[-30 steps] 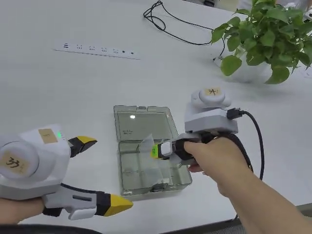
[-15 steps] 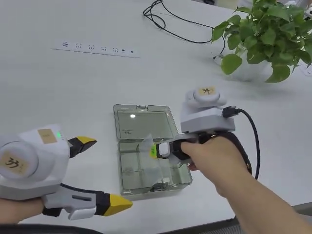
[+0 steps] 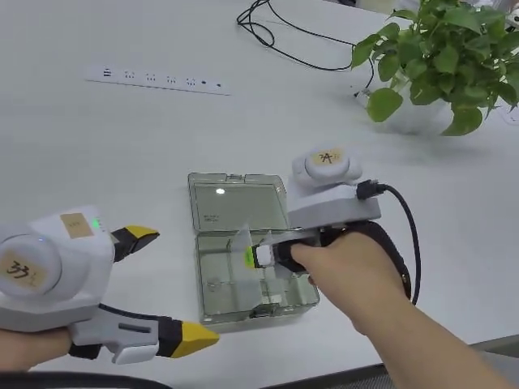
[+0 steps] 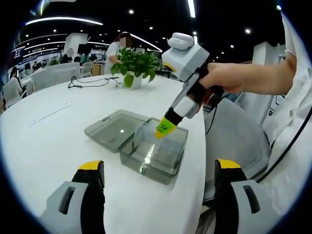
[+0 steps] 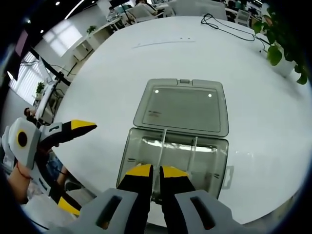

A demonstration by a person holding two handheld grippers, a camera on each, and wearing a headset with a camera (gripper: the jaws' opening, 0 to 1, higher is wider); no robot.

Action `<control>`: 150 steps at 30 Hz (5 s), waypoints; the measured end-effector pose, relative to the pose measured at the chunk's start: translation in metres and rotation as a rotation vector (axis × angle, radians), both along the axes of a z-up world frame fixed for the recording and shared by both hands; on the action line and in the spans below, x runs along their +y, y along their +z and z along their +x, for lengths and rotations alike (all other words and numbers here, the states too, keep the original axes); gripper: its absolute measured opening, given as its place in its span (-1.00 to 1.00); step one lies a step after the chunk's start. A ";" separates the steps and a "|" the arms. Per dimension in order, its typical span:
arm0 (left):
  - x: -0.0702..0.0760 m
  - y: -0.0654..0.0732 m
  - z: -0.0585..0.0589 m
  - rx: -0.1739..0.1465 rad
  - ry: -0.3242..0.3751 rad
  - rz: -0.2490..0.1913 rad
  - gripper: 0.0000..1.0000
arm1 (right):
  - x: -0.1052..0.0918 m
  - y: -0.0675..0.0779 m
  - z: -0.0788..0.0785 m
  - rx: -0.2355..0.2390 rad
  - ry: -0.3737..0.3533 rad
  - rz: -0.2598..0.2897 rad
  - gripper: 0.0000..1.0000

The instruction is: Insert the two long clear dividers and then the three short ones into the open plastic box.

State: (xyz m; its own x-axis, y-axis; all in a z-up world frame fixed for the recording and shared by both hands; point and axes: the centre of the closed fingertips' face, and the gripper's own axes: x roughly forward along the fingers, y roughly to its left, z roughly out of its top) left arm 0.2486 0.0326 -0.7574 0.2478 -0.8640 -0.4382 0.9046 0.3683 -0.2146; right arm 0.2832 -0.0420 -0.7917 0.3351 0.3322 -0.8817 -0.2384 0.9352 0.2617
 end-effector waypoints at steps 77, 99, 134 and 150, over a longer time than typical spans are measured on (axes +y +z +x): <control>0.007 0.044 -0.027 -0.057 0.278 0.046 0.93 | -0.082 0.068 -0.018 -0.294 0.583 0.163 0.11; 0.010 0.044 -0.024 -0.052 0.247 0.029 0.95 | -0.130 0.020 -0.019 -0.255 1.084 -0.103 0.36; 0.003 0.033 -0.001 -0.006 0.239 -0.003 0.96 | -0.151 -0.064 0.005 -0.138 1.315 -0.296 -0.21; 0.006 0.029 -0.002 -0.009 0.226 0.015 0.97 | -0.151 -0.062 0.006 -0.145 1.316 -0.317 -0.35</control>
